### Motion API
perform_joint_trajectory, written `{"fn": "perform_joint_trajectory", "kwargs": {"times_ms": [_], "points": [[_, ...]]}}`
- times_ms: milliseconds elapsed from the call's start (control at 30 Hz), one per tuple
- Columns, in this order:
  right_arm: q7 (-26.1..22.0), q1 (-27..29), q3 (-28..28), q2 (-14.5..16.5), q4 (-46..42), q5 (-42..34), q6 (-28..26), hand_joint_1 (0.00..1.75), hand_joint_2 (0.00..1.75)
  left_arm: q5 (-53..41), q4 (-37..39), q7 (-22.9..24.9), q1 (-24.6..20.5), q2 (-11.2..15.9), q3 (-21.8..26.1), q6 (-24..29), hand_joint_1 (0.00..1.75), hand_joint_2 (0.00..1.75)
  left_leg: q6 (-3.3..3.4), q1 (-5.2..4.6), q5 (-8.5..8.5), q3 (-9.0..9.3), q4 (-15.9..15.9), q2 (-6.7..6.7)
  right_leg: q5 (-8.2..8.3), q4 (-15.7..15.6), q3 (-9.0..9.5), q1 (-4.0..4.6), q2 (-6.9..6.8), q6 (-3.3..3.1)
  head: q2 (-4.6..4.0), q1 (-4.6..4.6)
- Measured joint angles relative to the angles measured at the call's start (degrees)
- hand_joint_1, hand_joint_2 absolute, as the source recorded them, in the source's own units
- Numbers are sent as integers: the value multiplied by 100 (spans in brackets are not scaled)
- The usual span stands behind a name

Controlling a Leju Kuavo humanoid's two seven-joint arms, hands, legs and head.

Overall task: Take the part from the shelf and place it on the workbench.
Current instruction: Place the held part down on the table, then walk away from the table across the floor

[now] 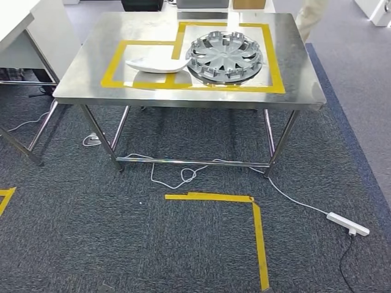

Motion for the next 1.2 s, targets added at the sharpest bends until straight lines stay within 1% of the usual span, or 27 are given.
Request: {"fn": "perform_joint_trajectory", "kwargs": {"times_ms": [33,67,133,167,200,233,267,300,333,367,400,433,500,533,633,667,700,733,767,800,833,900,933,1000,1067,1167,1200], "points": [[0,-1,-11,0,32,-4,-8,0,0,-7,1,-1,8,-17,5,8,0,0,27,13,78,-72,-19,13,-164,102,-64,-6,18,32,-1,9],[0,1,-22,0,61,-6,-16,0,0,-15,2,-1,15,-35,8,16,0,0,49,26,160,-154,-30,26,-434,310,-143,-13,39,60,-1,19],[-1,-1,-39,0,99,-6,-25,0,0,-29,2,-1,19,-57,11,34,0,0,71,23,307,-336,-15,37,-1013,995,-290,-32,65,105,-1,35],[-3,-7,-46,0,117,-5,-27,0,0,-33,2,-1,18,-69,11,40,0,0,65,23,385,-435,-5,43,-1127,1344,-323,-36,68,126,-1,35],[-4,-15,-52,0,131,-5,-30,0,0,-34,2,-1,16,-80,11,44,0,0,56,23,466,-546,13,50,-1080,1586,-299,-42,69,147,-1,36],[-5,-21,-56,0,140,-5,-33,0,0,-36,2,-1,14,-91,11,45,0,0,43,25,544,-669,44,58,-904,1668,-200,-52,69,163,-1,37],[-6,-28,-61,0,146,-5,-35,0,0,-37,2,-1,13,-100,11,45,0,0,25,28,611,-797,88,62,-693,1558,-9,-65,69,175,-1,37],[-6,-38,-66,0,147,-4,-38,0,0,-37,2,-1,10,-107,11,46,0,0,1,30,669,-917,148,63,-572,1259,281,-81,71,181,-1,38],[-8,-54,-69,0,147,-3,-40,0,0,-38,2,-2,8,-112,11,48,0,0,-28,26,713,-1027,217,62,-604,788,656,-89,76,182,-1,42],[-10,-74,-72,0,148,-2,-43,0,0,-38,1,-3,6,-114,11,49,0,0,-59,20,759,-1110,279,63,-734,338,960,-91,82,161,0,37],[-13,-89,-73,0,154,-1,-47,0,0,-38,1,-4,2,-115,12,52,0,0,-85,15,814,-1167,324,64,-874,-5,1166,-86,87,134,0,37],[-16,-99,-74,0,162,-1,-52,0,0,-38,0,-6,1,-115,13,55,0,0,-111,14,871,-1210,345,65,-960,-197,1252,-71,90,96,0,37],[-15,-96,-76,5,193,-2,-63,0,0,-38,1,-7,10,-113,17,61,0,0,-166,32,904,-1275,371,55,-896,-191,1138,-70,67,3,0,39],[-15,-92,-78,8,206,-4,-70,0,0,-39,2,-7,25,-112,19,64,0,0,-203,44,761,-1319,455,48,-835,-180,1071,-74,52,-51,0,34],[-24,-82,-87,9,232,-10,-91,0,0,-50,5,-8,56,-121,22,78,0,0,-299,91,-136,-1487,1293,36,-628,-178,809,-77,26,-144,-1,-2],[-29,-83,-89,9,239,-13,-93,0,0,-54,6,-8,54,-124,23,86,0,0,-316,102,-298,-1519,1649,36,-563,-176,714,-73,24,-145,-1,-7],[-34,-84,-91,9,249,-15,-94,0,0,-58,7,-8,49,-127,26,96,0,0,-322,108,-280,-1515,1916,36,-499,-174,634,-70,19,-142,-1,-7],[-38,-85,-93,9,259,-19,-96,0,0,-60,7,-3,46,-127,32,106,0,0,-318,110,-116,-1457,2047,36,-425,-168,551,-67,14,-134,-1,-8],[-42,-85,-96,9,270,-21,-98,0,0,-60,7,2,45,-127,38,115,0,0,-301,109,112,-1321,1994,35,-354,-159,473,-64,10,-121,-1,-8],[-47,-86,-97,9,279,-23,-101,0,0,-60,7,7,44,-126,43,124,0,0,-271,105,293,-1094,1748,34,-288,-151,405,-62,9,-104,0,-9],[-54,-87,-98,10,285,-26,-104,0,0,-60,7,10,41,-122,46,129,0,0,-230,95,337,-777,1332,33,-231,-142,345,-56,11,-82,0,-10],[-71,-92,-98,12,291,-32,-112,0,0,-60,9,10,24,-117,49,136,0,0,-153,72,150,-198,450,34,-141,-124,282,-41,4,-27,-1,-7],[-80,-100,-99,13,295,-36,-117,0,0,-60,10,8,9,-116,50,139,0,0,-126,63,31,-48,174,35,-98,-116,255,-34,-5,5,-1,-6],[-101,-114,-100,13,309,-41,-128,0,0,-60,16,0,-6,-121,51,145,0,0,-82,75,-5,-41,16,38,-41,-92,181,-31,-15,77,-1,3],[-118,-110,-101,11,329,-47,-133,0,0,-70,27,-16,6,-122,52,149,0,0,-19,91,70,-114,-7,49,-243,159,31,-38,18,136,-1,28],[-134,-96,-102,11,358,-53,-138,0,0,-93,42,-37,13,-116,58,150,0,0,41,54,197,-265,1,62,-913,1303,-397,-49,64,184,-1,50],[-137,-94,-102,11,367,-53,-138,0,0,-96,48,-40,13,-117,59,150,0,0,45,38,234,-313,5,62,-1025,1576,-459,-48,68,187,-1,49]]}}
